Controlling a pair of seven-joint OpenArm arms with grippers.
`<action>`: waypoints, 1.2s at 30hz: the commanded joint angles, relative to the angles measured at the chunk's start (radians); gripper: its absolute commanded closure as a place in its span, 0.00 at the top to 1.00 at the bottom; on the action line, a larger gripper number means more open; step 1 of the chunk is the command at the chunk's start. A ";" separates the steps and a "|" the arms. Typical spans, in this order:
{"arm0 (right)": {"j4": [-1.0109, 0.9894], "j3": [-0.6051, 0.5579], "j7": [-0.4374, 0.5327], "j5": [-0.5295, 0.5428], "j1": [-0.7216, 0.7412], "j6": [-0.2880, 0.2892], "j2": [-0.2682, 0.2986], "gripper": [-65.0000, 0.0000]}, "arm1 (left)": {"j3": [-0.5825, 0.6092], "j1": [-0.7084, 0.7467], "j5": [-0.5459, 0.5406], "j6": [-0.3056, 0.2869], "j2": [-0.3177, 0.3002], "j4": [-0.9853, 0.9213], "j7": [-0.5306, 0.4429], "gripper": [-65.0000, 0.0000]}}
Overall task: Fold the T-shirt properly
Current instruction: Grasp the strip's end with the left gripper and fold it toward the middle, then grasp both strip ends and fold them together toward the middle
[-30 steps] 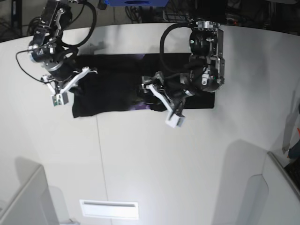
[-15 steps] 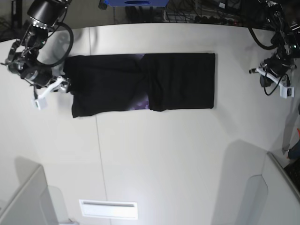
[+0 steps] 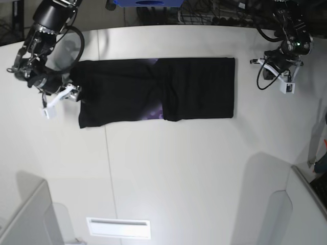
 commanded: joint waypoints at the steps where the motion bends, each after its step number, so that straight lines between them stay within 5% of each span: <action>1: 0.009 -0.020 -0.004 0.009 -0.002 0.003 0.002 0.84 | 0.009 0.003 0.003 -0.004 -0.007 0.017 0.005 0.00; 6: 0.008 -0.057 0.031 0.011 -0.020 0.000 -0.006 0.68 | 0.056 -0.030 0.003 -0.002 0.027 0.007 0.004 0.00; 12: 0.006 -0.058 0.074 0.011 -0.036 -0.003 0.000 0.65 | 0.175 -0.043 0.004 -0.001 0.056 -0.011 0.004 0.00; 18: 0.003 -0.051 0.072 0.011 -0.031 -0.003 0.000 0.16 | 0.201 -0.067 0.003 0.001 0.082 -0.048 0.004 0.00; 22: -0.046 -0.051 0.074 0.011 -0.013 -0.003 0.002 0.01 | 0.203 -0.075 0.003 0.001 0.085 -0.045 0.005 0.00; 28: -0.038 -0.089 0.137 0.009 -0.011 -0.018 0.051 0.00 | 0.287 -0.095 0.003 0.001 0.079 -0.049 0.007 0.00; 36: 0.246 -0.210 0.135 0.009 -0.044 -0.190 0.078 0.00 | 0.395 -0.130 0.003 0.032 0.085 -0.049 0.007 0.00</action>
